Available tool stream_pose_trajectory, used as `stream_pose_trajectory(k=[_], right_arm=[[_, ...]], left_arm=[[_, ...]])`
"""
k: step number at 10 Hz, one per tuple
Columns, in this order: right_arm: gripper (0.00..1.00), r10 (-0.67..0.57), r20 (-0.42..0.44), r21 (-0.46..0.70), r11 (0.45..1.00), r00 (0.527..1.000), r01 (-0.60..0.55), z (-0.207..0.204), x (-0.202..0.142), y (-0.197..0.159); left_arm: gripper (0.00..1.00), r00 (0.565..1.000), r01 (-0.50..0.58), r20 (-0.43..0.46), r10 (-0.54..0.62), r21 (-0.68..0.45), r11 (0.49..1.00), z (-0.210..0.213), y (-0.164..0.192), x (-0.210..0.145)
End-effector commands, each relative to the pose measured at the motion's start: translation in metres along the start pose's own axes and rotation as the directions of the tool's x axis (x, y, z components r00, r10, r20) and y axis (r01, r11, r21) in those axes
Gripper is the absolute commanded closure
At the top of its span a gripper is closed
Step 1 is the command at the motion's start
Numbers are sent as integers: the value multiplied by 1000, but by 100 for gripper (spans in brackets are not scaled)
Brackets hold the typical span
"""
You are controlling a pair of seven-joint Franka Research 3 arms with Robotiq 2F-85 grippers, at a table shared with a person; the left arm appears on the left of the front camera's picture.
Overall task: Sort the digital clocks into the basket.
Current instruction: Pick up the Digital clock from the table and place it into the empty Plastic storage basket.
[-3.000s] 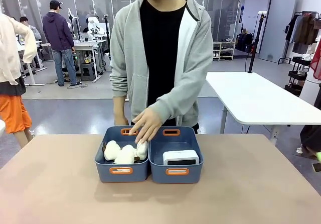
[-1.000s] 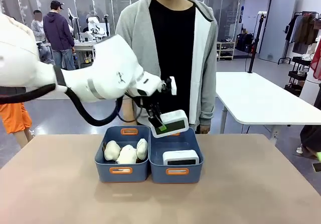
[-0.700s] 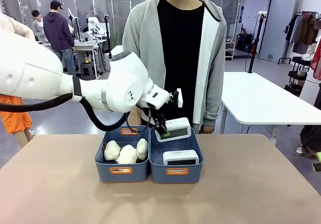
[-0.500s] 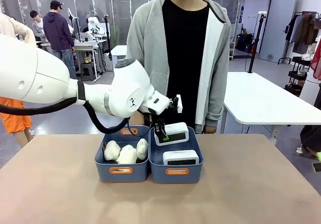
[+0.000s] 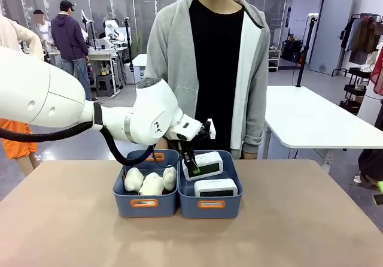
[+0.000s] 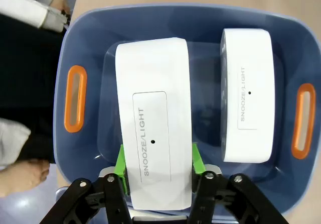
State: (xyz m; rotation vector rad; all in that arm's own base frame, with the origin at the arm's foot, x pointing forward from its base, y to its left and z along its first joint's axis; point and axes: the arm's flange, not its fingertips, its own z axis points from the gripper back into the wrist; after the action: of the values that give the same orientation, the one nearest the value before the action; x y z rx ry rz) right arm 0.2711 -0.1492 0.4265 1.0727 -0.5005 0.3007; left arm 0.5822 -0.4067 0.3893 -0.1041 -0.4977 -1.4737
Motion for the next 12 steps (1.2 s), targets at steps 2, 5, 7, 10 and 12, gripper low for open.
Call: stream_pose_trajectory(k=[2,5,7,10,12], right_arm=[[0,-8,12,6,1000,1000,8,1,2,3],[0,-8,12,6,1000,1000,8,1,2,3],[0,-8,12,6,1000,1000,8,1,2,3],[0,-8,12,6,1000,1000,8,1,2,3],[0,-8,12,6,1000,1000,8,1,2,3]], left_arm=[[19,1000,-13,-5,13,-16,1000,10,-3,6],[2,1000,-17,19,17,-14,1000,18,-6,6],[2,993,-111,24,113,-90,990,33,-27,0],[2,1000,-11,25,11,-5,1000,11,-3,10],[2,1000,-11,25,11,-5,1000,11,-3,10]])
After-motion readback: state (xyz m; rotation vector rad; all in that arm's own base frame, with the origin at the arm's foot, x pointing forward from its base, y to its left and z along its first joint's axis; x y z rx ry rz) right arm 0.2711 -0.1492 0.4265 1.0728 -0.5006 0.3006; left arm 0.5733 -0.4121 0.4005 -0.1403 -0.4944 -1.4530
